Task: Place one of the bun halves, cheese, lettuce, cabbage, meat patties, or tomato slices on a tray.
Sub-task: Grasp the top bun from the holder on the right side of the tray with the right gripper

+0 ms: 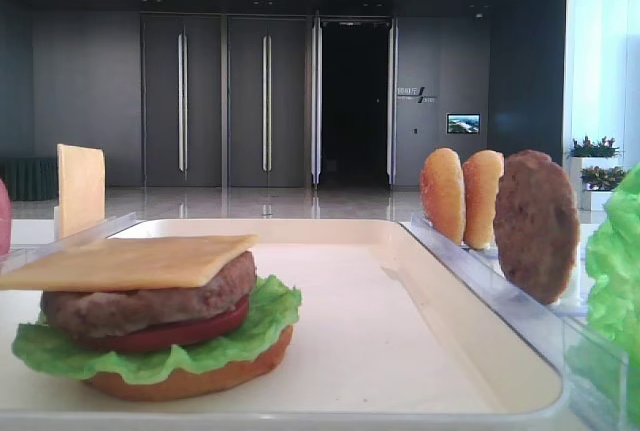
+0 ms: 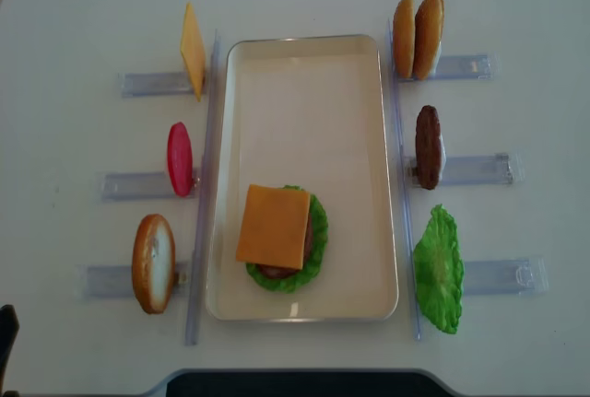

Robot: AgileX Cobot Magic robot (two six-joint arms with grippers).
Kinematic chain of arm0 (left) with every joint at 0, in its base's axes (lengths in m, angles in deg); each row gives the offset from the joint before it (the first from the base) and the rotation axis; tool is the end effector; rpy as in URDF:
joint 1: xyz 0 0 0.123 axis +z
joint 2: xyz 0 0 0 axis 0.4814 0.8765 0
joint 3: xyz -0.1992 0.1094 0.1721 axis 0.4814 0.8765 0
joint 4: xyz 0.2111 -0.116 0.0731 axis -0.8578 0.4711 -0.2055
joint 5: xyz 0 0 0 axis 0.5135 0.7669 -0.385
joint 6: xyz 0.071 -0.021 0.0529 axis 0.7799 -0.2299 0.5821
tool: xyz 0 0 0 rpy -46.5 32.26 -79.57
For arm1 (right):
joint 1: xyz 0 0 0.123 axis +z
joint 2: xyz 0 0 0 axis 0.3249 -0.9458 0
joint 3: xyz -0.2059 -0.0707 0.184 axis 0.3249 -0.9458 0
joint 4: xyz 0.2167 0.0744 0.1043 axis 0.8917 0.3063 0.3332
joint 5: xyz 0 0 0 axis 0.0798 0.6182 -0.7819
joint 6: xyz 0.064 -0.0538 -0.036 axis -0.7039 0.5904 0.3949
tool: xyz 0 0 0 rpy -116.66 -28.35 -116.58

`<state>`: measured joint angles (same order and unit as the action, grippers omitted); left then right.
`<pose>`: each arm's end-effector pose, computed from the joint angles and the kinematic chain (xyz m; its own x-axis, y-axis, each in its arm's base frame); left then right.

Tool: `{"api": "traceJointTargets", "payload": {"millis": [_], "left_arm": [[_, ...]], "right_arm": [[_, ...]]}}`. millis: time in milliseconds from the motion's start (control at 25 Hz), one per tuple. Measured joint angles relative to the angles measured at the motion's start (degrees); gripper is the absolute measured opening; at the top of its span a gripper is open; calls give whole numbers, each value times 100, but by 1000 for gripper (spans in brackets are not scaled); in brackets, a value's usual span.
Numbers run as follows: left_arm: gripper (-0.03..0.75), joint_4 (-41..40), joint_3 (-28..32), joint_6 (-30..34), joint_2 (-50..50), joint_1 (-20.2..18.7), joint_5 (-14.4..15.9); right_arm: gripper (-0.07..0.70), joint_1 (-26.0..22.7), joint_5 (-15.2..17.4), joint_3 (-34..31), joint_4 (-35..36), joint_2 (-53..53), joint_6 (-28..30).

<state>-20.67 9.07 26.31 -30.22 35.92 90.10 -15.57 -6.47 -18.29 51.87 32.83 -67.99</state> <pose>-0.0062 -0.0044 0.2657 -0.5142 0.0146 -0.8576 -0.0507 0.9976 0.0474 -0.0090 -0.0066 0.2711 -0.5148 0.0297 -0.8568 0.0284 0.9994 0.0176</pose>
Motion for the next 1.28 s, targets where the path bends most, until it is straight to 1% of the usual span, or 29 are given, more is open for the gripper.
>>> {"api": "traceJointTargets", "payload": {"millis": [480,600,680,760,920,1080,1160,1280], "left_arm": [[316,0,0,0,0,0,0],[296,0,0,0,0,0,0],[275,0,0,0,0,0,0],[255,0,0,0,0,0,0],[240,0,0,0,0,0,-2],[237,0,0,0,0,0,-6],[236,0,0,0,0,0,-6],[234,0,0,0,0,0,-6]], "right_arm": [[305,0,0,0,11,0,0],[305,0,27,15,13,0,6],[305,0,115,85,18,-101,6],[305,0,203,217,30,-407,6],[307,0,234,580,42,-1275,88],[332,0,292,1112,233,-2361,321],[346,0,380,1430,416,-2902,427],[350,0,486,1974,467,-3807,466]]}}
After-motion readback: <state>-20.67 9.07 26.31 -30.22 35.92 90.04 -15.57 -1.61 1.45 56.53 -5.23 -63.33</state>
